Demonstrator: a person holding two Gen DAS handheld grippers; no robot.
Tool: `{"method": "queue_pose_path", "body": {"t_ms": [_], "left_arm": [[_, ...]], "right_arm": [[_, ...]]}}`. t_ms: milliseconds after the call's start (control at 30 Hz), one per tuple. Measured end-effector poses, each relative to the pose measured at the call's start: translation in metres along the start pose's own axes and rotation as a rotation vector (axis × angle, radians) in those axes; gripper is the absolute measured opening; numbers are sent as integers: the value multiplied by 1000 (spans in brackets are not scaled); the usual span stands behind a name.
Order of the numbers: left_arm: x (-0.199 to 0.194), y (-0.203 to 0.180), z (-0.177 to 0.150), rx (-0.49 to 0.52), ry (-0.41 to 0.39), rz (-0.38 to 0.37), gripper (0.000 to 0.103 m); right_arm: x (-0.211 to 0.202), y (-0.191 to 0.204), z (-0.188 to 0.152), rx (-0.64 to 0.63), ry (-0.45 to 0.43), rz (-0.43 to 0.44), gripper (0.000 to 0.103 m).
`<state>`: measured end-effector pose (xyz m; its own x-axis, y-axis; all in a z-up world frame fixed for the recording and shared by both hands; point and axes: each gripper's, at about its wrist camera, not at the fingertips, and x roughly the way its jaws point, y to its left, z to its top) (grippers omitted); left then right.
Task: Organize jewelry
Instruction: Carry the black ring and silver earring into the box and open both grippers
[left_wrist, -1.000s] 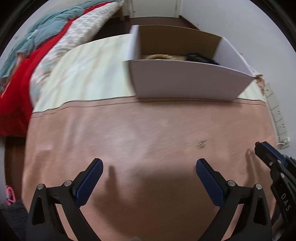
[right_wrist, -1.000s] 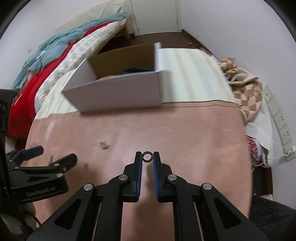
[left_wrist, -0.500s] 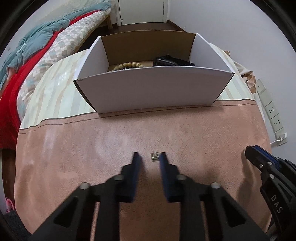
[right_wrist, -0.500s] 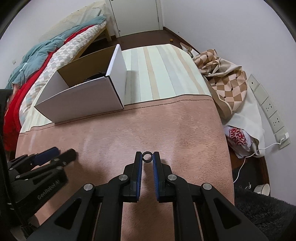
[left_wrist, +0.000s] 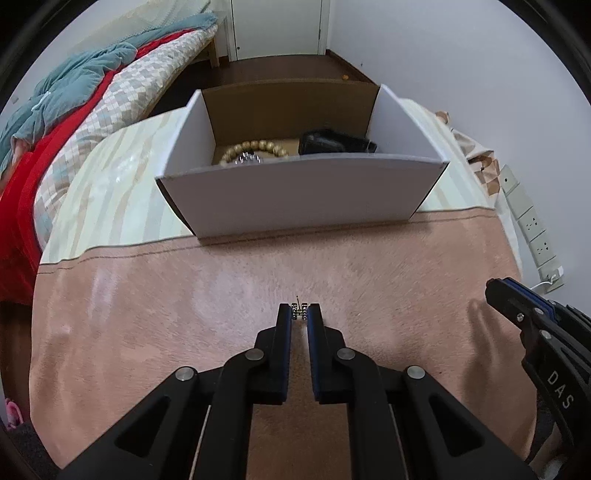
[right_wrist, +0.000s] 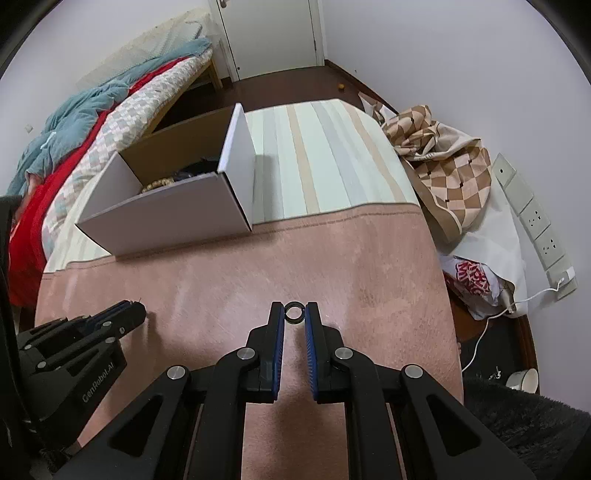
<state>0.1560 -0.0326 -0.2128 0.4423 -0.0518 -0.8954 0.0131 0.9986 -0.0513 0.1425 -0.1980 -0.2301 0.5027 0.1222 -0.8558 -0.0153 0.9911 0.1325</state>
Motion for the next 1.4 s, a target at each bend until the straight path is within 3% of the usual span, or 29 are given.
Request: {"method": "queue_pose_path", "body": {"t_ms": [400,667,900,1100,1167,1233,1333,1400], "left_arm": [[-54,13,30,-25,-105,-60,6],[-50,46,93,-75,-88,-112,6],[-16,62,133,-82,-25,-107,6],[-2,71,145,-138,43,-75,12],[-2,73,146,-143,41,-65,26],[-7,75,146,-142,20,-59,68],[-17,80,144,-145,-12,-37,73],[-20,82,140,-143,-14,-21,76]], "right_arm": [[-37,11,25,2,-80,75,12],[-29,34,88,-17,-77,223,12],[24,49,141,-35,91,338,12],[63,62,147,-49,247,377,12],[72,66,145,-55,284,370,13],[81,66,143,-27,318,373,13],[81,66,141,-6,315,360,15],[76,63,140,3,301,358,34]]}}
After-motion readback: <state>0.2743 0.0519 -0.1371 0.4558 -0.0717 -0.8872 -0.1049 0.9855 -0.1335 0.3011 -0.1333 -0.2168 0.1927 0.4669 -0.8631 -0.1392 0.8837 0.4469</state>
